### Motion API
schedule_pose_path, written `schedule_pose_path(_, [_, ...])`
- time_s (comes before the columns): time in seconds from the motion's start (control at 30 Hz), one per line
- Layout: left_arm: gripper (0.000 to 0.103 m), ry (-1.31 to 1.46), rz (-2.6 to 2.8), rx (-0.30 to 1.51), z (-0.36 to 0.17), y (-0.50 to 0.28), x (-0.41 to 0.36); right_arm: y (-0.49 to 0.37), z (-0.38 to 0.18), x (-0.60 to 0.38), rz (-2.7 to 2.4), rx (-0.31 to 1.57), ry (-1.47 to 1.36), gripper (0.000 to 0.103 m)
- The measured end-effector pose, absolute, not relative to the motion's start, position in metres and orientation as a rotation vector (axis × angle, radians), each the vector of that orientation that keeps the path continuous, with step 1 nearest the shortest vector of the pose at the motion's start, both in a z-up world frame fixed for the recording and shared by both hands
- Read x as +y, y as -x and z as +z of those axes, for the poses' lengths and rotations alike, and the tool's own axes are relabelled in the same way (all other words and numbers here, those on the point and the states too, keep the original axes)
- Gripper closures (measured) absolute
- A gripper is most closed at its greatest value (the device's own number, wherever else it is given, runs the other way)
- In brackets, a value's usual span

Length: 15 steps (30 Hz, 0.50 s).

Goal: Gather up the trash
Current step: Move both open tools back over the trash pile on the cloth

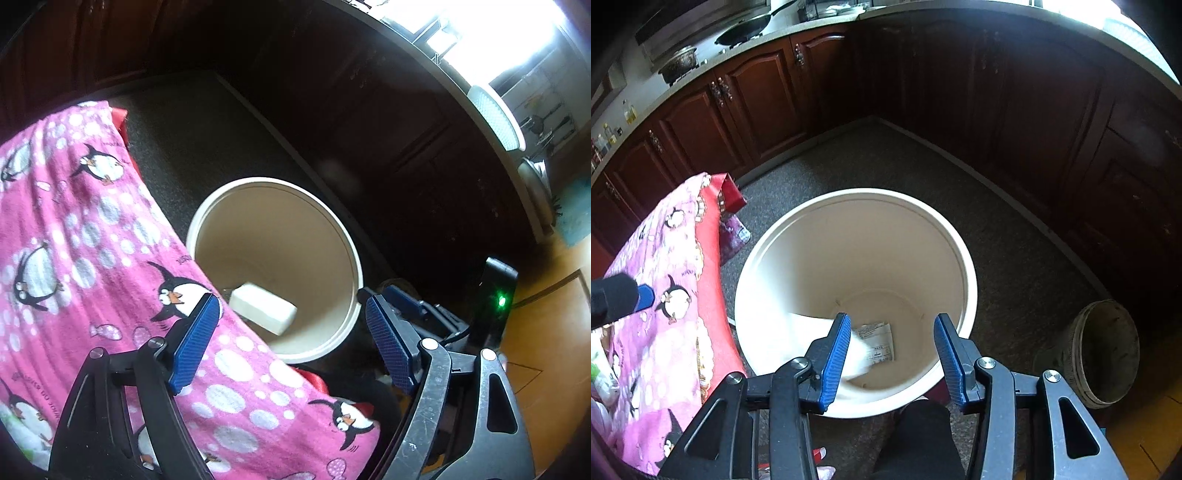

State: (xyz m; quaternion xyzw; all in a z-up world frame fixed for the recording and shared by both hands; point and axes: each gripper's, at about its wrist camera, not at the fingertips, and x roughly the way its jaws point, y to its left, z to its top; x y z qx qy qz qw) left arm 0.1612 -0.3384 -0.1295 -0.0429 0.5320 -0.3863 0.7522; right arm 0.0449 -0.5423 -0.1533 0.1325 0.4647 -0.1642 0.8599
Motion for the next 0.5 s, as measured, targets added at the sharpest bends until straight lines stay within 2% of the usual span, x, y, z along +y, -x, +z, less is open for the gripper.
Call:
schedule_pose_path(0.23, [0.022,-0.017,-0.754,1.042,-0.112,-0.140,-0.317,-0.045,-0.137,-0.529,-0.316,0.941,-0.267,0.057])
schedule_pose_path(0.37, [0.022,-0.022,-0.697,0.986,-0.101,-0.132,-0.295,-0.047,-0.122,-0.513,-0.283,0.911,-0.252,0.047])
schedule_pose_path(0.5, [0.022,-0.021,-0.638,0.939,-0.088,-0.125,-0.272,-0.050,-0.106,-0.493,-0.242,0.887,-0.234,0.046])
